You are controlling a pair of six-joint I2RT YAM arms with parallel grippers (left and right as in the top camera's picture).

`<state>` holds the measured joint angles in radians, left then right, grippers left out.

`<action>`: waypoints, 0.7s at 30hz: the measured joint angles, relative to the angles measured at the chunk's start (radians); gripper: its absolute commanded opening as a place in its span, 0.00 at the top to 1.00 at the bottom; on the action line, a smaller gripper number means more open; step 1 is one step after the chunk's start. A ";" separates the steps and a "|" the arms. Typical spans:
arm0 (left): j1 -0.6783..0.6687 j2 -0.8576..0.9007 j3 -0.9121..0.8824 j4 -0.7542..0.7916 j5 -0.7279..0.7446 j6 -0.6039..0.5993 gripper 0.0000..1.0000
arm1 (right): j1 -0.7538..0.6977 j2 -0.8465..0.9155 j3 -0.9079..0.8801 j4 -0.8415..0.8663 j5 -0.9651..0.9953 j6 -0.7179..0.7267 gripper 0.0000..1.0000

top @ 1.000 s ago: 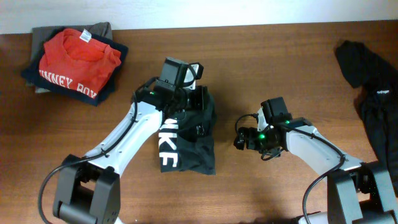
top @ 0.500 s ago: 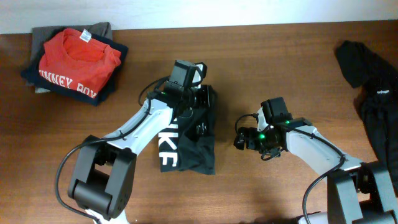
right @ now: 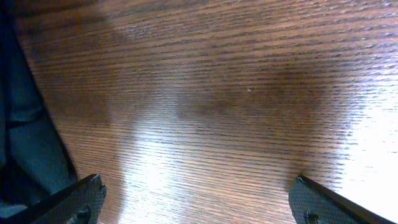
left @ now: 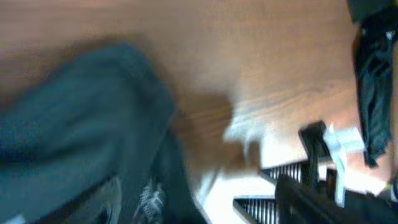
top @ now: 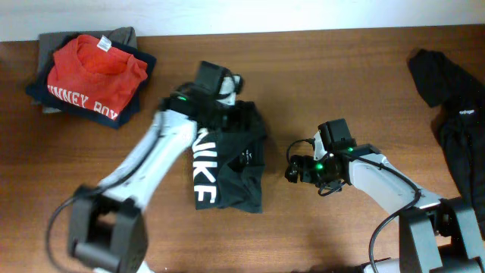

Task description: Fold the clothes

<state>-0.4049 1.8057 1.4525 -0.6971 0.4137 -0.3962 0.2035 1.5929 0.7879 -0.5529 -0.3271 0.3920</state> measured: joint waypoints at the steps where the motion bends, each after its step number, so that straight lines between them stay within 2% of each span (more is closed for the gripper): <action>1: 0.021 -0.031 0.018 -0.080 -0.011 0.005 0.16 | 0.000 -0.001 0.000 0.001 0.000 0.000 0.01; 5: 0.110 -0.140 0.047 -0.332 -0.055 0.026 0.18 | 0.000 -0.001 0.000 0.002 0.000 0.000 0.01; 9: 0.136 -0.159 0.043 -0.475 -0.076 0.068 0.19 | 0.000 -0.001 -0.001 0.005 0.000 0.001 0.01; 15: 0.079 -0.152 -0.072 -0.452 -0.099 0.063 0.20 | 0.000 -0.002 -0.002 0.006 0.000 0.001 0.01; 21: 0.019 -0.126 -0.212 -0.263 -0.109 0.033 0.24 | 0.000 -0.002 -0.002 0.005 0.000 0.001 0.01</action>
<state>-0.3859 1.6798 1.2407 -0.9600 0.3046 -0.3634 0.2035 1.5913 0.7860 -0.5480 -0.3271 0.3927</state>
